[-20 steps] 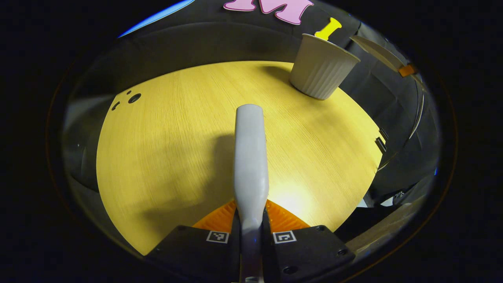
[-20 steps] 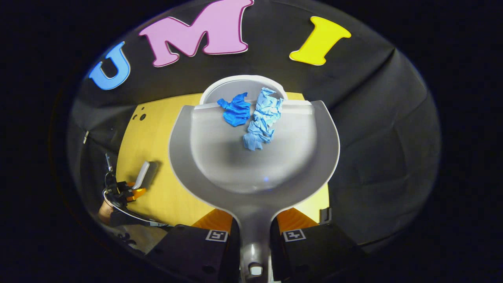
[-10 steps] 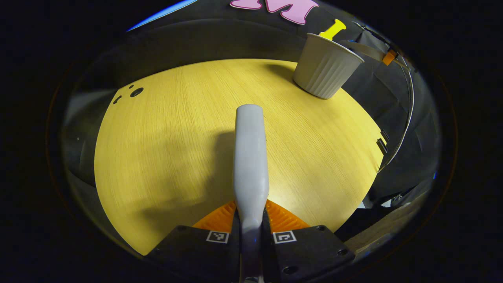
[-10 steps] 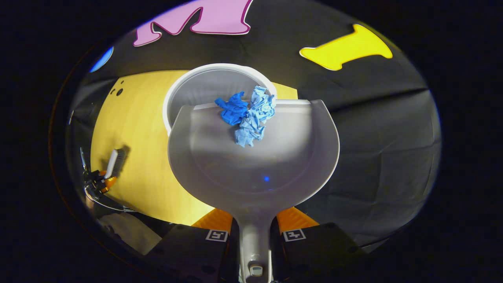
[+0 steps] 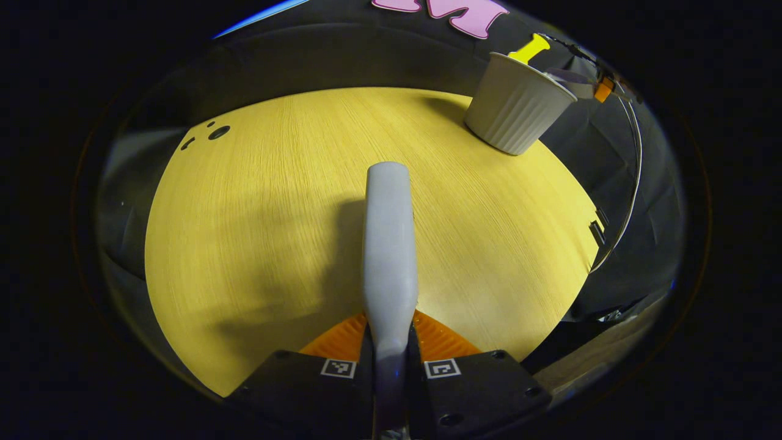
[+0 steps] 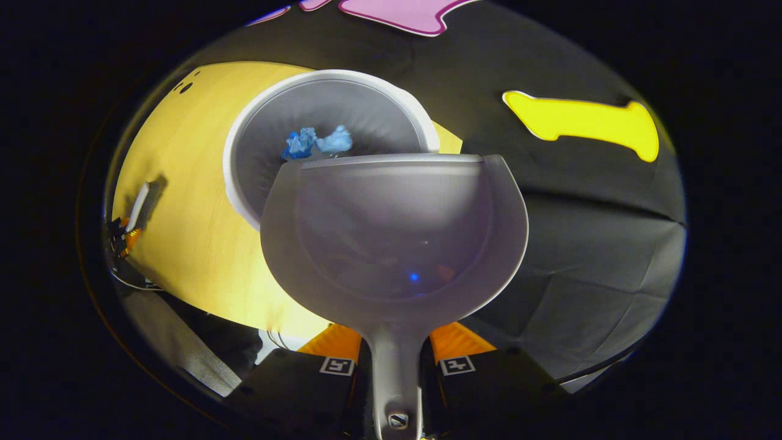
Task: Pick up the small broom and dustpan from the desktop, sweep the trash into the dustpan with the broom, and then empty the trash into the garbage bin.
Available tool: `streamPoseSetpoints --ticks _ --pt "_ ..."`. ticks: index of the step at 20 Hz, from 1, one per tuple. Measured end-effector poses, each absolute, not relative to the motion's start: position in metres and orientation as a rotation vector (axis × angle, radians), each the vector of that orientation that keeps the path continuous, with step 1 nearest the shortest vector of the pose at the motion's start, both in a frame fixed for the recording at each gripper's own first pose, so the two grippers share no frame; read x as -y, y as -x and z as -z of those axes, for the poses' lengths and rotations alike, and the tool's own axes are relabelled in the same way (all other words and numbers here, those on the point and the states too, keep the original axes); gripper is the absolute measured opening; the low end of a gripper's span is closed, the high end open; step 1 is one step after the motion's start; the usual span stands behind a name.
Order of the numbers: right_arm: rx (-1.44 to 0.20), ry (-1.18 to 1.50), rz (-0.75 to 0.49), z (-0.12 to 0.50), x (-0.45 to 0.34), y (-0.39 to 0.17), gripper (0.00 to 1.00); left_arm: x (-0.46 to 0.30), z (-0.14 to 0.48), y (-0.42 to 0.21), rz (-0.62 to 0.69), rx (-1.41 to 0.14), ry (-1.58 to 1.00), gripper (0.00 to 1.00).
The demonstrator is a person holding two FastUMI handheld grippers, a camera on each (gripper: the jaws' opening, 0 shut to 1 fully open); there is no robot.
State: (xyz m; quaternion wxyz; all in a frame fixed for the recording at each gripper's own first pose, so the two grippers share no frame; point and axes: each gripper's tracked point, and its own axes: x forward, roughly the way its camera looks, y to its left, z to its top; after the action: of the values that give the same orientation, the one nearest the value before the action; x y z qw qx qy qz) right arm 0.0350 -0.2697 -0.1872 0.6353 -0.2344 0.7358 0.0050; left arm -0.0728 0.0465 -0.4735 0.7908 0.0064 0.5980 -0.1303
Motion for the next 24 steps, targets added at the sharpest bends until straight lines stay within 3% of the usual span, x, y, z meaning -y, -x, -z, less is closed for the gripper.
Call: streamPoseSetpoints --ticks 8,14,24 --pt "-1.648 0.532 -0.022 0.188 0.270 -0.039 0.36 -0.047 0.473 0.075 0.276 -1.283 -0.022 0.27" --pt "-1.519 0.370 0.015 0.175 0.261 -0.038 0.36 -0.048 0.470 0.074 0.261 -1.279 -0.045 0.27" --pt "-1.292 0.187 -0.122 0.133 0.192 0.012 0.36 -0.043 0.462 0.065 0.266 -1.274 -0.080 0.27"
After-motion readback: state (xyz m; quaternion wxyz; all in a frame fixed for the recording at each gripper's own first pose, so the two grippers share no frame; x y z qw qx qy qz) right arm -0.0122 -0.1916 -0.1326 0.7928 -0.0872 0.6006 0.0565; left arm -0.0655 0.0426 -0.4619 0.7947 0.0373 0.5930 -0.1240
